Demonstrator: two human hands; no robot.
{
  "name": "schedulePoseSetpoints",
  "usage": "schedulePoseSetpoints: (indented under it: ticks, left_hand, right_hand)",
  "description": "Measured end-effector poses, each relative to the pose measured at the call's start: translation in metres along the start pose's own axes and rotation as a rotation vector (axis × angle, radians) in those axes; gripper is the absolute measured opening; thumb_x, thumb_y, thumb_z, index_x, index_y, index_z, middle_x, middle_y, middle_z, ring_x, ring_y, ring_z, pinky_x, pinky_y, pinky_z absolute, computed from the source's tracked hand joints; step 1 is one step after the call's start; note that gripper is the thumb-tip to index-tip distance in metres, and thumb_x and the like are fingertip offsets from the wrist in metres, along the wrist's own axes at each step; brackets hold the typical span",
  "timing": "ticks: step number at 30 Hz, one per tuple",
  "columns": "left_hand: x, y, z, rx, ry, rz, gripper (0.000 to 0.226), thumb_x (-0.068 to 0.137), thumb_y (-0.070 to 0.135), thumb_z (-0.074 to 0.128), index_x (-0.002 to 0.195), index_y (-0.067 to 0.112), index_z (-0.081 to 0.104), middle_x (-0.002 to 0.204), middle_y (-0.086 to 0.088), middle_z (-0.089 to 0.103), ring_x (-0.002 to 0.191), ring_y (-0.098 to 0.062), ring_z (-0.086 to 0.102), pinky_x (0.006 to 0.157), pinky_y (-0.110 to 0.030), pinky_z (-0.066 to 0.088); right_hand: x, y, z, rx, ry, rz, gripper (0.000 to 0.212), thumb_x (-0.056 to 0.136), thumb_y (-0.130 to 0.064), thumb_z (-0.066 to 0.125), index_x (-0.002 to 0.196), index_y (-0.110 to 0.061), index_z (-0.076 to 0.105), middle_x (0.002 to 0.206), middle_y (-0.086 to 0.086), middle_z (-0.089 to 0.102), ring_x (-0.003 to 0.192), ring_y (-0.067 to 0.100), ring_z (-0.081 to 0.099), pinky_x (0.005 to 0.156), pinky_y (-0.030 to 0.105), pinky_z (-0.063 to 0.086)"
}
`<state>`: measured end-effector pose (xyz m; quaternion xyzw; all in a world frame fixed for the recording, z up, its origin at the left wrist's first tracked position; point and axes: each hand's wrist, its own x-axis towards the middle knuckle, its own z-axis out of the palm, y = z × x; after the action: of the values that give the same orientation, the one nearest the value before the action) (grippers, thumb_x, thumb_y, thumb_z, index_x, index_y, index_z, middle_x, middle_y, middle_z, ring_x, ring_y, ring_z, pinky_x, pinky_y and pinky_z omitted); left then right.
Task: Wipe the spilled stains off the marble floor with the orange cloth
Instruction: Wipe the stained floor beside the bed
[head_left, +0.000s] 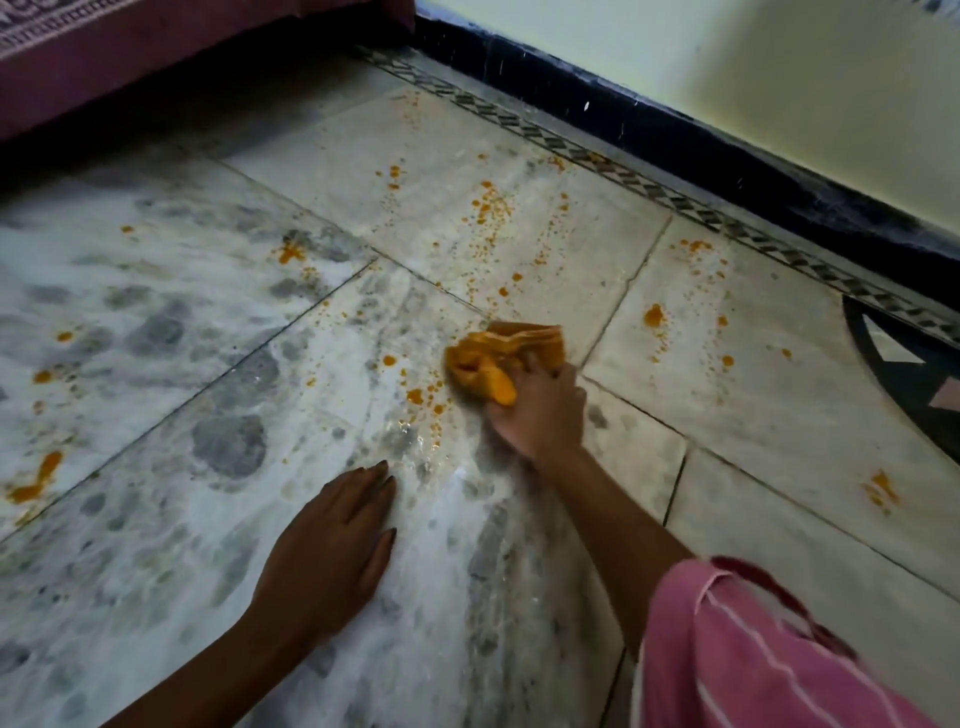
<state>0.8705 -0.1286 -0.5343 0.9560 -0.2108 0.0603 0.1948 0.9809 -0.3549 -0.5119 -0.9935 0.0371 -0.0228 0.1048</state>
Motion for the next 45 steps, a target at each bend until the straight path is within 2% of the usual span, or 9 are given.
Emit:
schedulePoseSetpoints:
  ticks: [8, 14, 19, 24, 27, 33, 39, 42, 45]
  left_hand:
    - [-0.018, -0.007, -0.004, 0.016, -0.036, -0.026, 0.061, 0.097, 0.042, 0.023, 0.115, 0.0, 0.063, 0.124, -0.015, 0.06, 0.113, -0.029, 0.052, 0.097, -0.031, 0.035]
    - [-0.033, -0.004, -0.014, 0.048, -0.083, -0.048, 0.069, 0.098, 0.045, 0.014, 0.116, 0.0, 0.063, 0.124, -0.015, 0.06, 0.112, -0.029, 0.056, 0.097, -0.03, 0.033]
    - [-0.042, -0.005, -0.017, 0.058, -0.129, -0.065, 0.068, 0.097, 0.046, 0.014, 0.117, 0.002, 0.063, 0.125, -0.014, 0.06, 0.111, -0.03, 0.058, 0.097, -0.03, 0.032]
    - [-0.055, -0.011, -0.015, 0.016, -0.109, -0.066, 0.061, 0.097, 0.043, 0.023, 0.12, 0.001, 0.06, 0.129, -0.015, 0.056, 0.117, -0.03, 0.053, 0.099, -0.032, 0.035]
    - [-0.057, -0.014, -0.015, 0.025, -0.105, -0.042, 0.058, 0.096, 0.041, 0.026, 0.121, 0.001, 0.059, 0.131, -0.014, 0.055, 0.118, -0.029, 0.052, 0.1, -0.033, 0.035]
    - [-0.061, -0.011, -0.023, 0.052, -0.104, -0.056, 0.061, 0.097, 0.041, 0.022, 0.118, -0.001, 0.062, 0.126, -0.017, 0.058, 0.112, -0.032, 0.057, 0.098, -0.031, 0.033]
    - [-0.071, -0.013, -0.022, 0.013, -0.069, -0.086, 0.06, 0.098, 0.042, 0.024, 0.118, 0.0, 0.062, 0.127, -0.015, 0.058, 0.115, -0.031, 0.055, 0.099, -0.033, 0.035]
    - [-0.072, -0.015, -0.02, 0.005, -0.076, -0.085, 0.057, 0.097, 0.041, 0.028, 0.12, 0.001, 0.061, 0.13, -0.013, 0.056, 0.119, -0.029, 0.052, 0.101, -0.032, 0.035]
    - [-0.074, -0.019, -0.021, 0.013, -0.103, -0.082, 0.055, 0.096, 0.04, 0.03, 0.122, 0.002, 0.059, 0.131, -0.013, 0.055, 0.119, -0.029, 0.053, 0.099, -0.034, 0.036]
  right_hand:
    - [-0.153, 0.058, -0.019, 0.043, 0.116, -0.423, 0.058, 0.066, -0.054, 0.054, 0.118, -0.028, 0.063, 0.122, 0.002, 0.063, 0.084, 0.036, 0.061, 0.071, 0.042, 0.052]
    - [-0.065, 0.053, -0.024, -0.021, 0.096, 0.083, 0.063, 0.068, -0.059, 0.04, 0.122, -0.032, 0.058, 0.128, 0.002, 0.057, 0.103, 0.041, 0.051, 0.085, 0.044, 0.042]
    - [-0.087, -0.051, 0.0, 0.02, -0.035, -0.135, 0.062, 0.075, -0.051, 0.056, 0.132, -0.027, 0.046, 0.139, 0.002, 0.046, 0.124, 0.041, 0.036, 0.097, 0.058, 0.037]
    - [-0.176, 0.017, -0.009, 0.024, 0.059, -0.426, 0.061, 0.065, -0.056, 0.052, 0.119, -0.03, 0.063, 0.125, 0.0, 0.062, 0.082, 0.035, 0.059, 0.065, 0.042, 0.051]
    - [-0.139, 0.042, -0.015, 0.025, 0.119, -0.227, 0.06, 0.067, -0.054, 0.047, 0.116, -0.025, 0.064, 0.119, 0.004, 0.065, 0.078, 0.04, 0.057, 0.063, 0.043, 0.051]
    - [-0.065, -0.052, 0.007, 0.071, -0.02, -0.071, 0.057, 0.079, -0.05, 0.056, 0.132, -0.031, 0.047, 0.139, -0.003, 0.046, 0.124, 0.039, 0.034, 0.099, 0.052, 0.037]
    - [-0.168, 0.013, 0.001, 0.084, 0.018, -0.467, 0.059, 0.074, -0.056, 0.052, 0.127, -0.031, 0.054, 0.134, 0.0, 0.055, 0.093, 0.037, 0.06, 0.073, 0.046, 0.05]
    - [-0.151, 0.05, -0.012, 0.045, 0.123, -0.299, 0.063, 0.065, -0.053, 0.05, 0.122, -0.028, 0.06, 0.125, 0.003, 0.062, 0.08, 0.037, 0.056, 0.064, 0.043, 0.053]
    - [-0.084, 0.024, -0.007, 0.005, 0.119, -0.081, 0.064, 0.071, -0.057, 0.045, 0.126, -0.027, 0.057, 0.132, 0.003, 0.056, 0.097, 0.042, 0.051, 0.077, 0.046, 0.046]
